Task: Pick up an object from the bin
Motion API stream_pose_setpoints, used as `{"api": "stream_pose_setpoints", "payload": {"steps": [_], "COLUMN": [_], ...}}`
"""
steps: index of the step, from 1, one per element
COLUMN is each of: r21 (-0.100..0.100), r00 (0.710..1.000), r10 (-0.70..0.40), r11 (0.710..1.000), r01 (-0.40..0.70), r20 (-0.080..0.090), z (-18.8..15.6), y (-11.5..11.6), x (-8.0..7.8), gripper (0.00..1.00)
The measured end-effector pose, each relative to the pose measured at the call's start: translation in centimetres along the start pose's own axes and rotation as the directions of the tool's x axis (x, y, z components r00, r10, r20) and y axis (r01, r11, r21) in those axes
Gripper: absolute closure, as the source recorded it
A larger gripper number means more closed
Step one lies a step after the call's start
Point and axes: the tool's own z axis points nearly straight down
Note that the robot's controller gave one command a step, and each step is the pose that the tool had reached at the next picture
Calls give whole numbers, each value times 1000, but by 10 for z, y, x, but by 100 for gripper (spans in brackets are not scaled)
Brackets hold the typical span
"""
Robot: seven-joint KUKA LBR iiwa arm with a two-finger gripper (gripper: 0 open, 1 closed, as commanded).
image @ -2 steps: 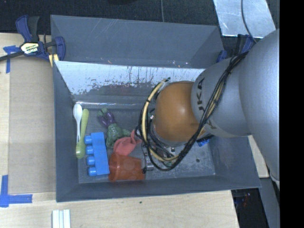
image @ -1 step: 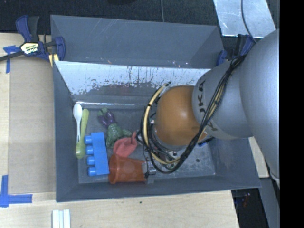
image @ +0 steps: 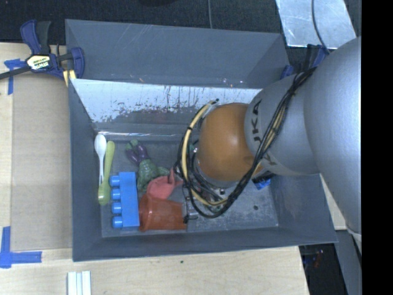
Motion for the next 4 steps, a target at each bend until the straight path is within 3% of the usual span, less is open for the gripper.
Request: {"api": "stream_pose_setpoints", "payload": {"steps": [1,2,3,4], "r21": [-2,-4,-2,-3], "r00": [997,993,993,993], "r10": [-82,-116,-121,-120], "r11": [997,993,993,993], "r01": [83,116,121,120], "r20": [10,4,3,10], "z": [5,5,-60,-93], "y": [-36,-16,17,21], "x": [-21,-22,-49,-54], "gripper": [0,0,0,0]}}
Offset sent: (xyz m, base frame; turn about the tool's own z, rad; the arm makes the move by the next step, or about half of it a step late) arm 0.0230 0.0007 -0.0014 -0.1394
